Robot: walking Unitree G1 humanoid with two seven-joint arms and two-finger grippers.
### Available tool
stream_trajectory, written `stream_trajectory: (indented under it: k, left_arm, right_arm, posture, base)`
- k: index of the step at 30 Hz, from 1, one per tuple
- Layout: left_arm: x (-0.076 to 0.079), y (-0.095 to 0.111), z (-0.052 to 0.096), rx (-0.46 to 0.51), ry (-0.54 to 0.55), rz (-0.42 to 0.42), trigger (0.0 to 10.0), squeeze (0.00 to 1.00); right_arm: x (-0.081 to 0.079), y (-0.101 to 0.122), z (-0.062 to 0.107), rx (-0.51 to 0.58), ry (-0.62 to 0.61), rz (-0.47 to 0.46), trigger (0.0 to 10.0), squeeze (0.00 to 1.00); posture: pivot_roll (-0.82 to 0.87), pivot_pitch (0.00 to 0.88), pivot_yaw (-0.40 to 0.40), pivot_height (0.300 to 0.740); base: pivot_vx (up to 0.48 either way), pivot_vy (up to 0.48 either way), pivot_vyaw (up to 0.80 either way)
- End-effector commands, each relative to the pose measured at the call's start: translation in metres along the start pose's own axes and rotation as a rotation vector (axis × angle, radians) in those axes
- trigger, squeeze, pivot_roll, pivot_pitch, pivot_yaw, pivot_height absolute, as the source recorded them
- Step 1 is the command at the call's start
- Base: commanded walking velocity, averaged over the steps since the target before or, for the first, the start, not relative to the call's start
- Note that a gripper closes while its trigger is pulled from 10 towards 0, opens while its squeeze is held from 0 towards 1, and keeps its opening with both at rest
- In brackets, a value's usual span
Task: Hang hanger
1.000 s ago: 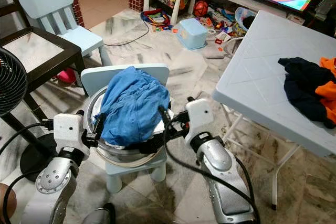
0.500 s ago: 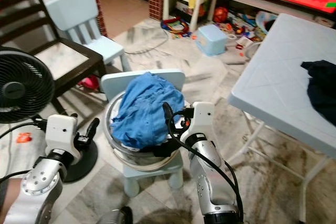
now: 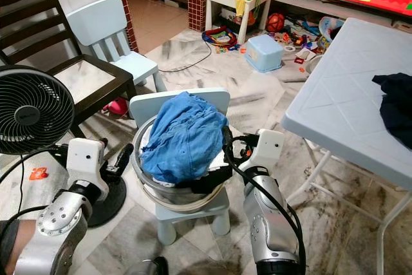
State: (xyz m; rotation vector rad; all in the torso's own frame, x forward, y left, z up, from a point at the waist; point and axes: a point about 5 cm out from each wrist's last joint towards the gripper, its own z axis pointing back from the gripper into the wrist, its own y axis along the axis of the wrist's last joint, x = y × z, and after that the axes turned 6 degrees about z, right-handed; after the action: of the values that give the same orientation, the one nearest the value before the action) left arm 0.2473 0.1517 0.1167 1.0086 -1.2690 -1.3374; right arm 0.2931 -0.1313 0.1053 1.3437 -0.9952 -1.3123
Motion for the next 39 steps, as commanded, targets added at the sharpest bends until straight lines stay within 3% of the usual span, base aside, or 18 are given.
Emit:
stream_trajectory:
  k: [1,8,33,39]
  left_arm:
    - [0.0004,0.0016,0.0027,0.007,0.003,0.005,10.0,0.0]
    - [0.0028,-0.0004,0.0017,0.004,0.01,0.025,10.0,0.0]
    - [0.0033,-0.0029,0.0,-0.004,0.02,0.024,10.0,0.0]
    - [0.0038,-0.0013,-0.0023,0.014,0.024,0.044,10.0,0.0]
  right_arm:
    - [-0.0038,0.0029,-0.001,0.003,0.023,0.008,10.0,0.0]
    - [-0.0046,0.0049,-0.0008,0.001,0.04,0.029,10.0,0.0]
    - [-0.0028,0.0056,-0.0002,-0.011,0.046,0.05,10.0,0.0]
    - [-0.0026,0.006,-0.0001,-0.013,0.048,0.056,10.0,0.0]
  posture:
    - [0.21,0.104,-0.041,0.74]
    - [0.19,0.111,-0.057,0.74]
    - [0.18,0.116,-0.065,0.74]
    - [0.17,0.113,-0.071,0.74]
  base:
    - [0.0,0.0,0.0]
    - [0.0,0.0,0.0]
    - [0.0,-0.307,0.0]
    - [0.0,-0.041,0.0]
